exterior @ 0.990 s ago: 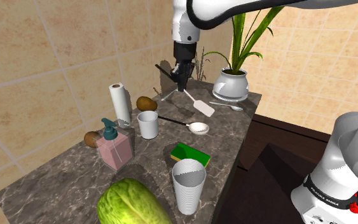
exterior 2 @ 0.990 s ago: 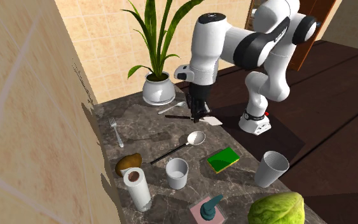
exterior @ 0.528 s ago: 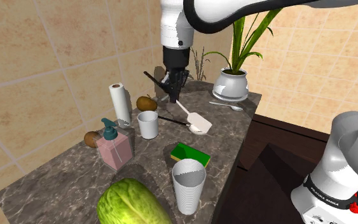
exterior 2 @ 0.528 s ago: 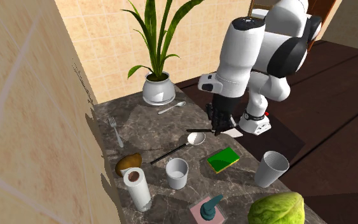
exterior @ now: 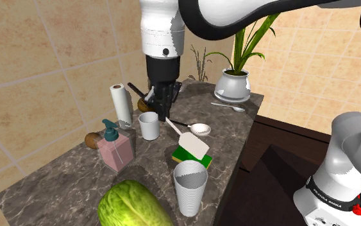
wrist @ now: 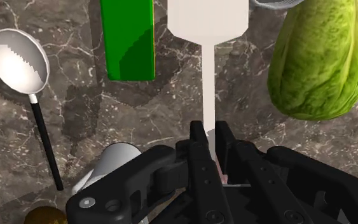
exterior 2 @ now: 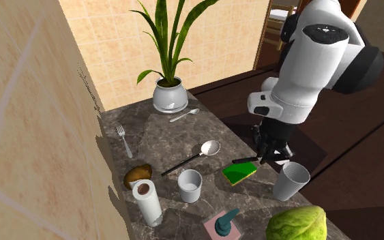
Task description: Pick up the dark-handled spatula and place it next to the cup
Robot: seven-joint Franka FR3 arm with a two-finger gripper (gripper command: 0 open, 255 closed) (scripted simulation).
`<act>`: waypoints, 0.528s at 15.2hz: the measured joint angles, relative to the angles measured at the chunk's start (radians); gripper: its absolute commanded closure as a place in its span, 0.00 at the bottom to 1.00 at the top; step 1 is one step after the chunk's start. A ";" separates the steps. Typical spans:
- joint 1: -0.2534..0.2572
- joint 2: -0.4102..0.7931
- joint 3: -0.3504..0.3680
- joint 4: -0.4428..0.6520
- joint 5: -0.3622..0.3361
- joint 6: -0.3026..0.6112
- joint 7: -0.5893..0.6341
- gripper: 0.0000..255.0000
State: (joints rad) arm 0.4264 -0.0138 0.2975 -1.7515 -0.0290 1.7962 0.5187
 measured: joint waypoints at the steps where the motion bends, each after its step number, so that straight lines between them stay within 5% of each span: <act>1: 0.012 0.004 0.012 0.003 -0.003 0.000 0.024 1.00; 8: 0.104 0.117 0.093 0.134 -0.055 -0.034 0.203 1.00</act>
State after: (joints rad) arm 0.5305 0.1035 0.3908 -1.6174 -0.0837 1.7627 0.7215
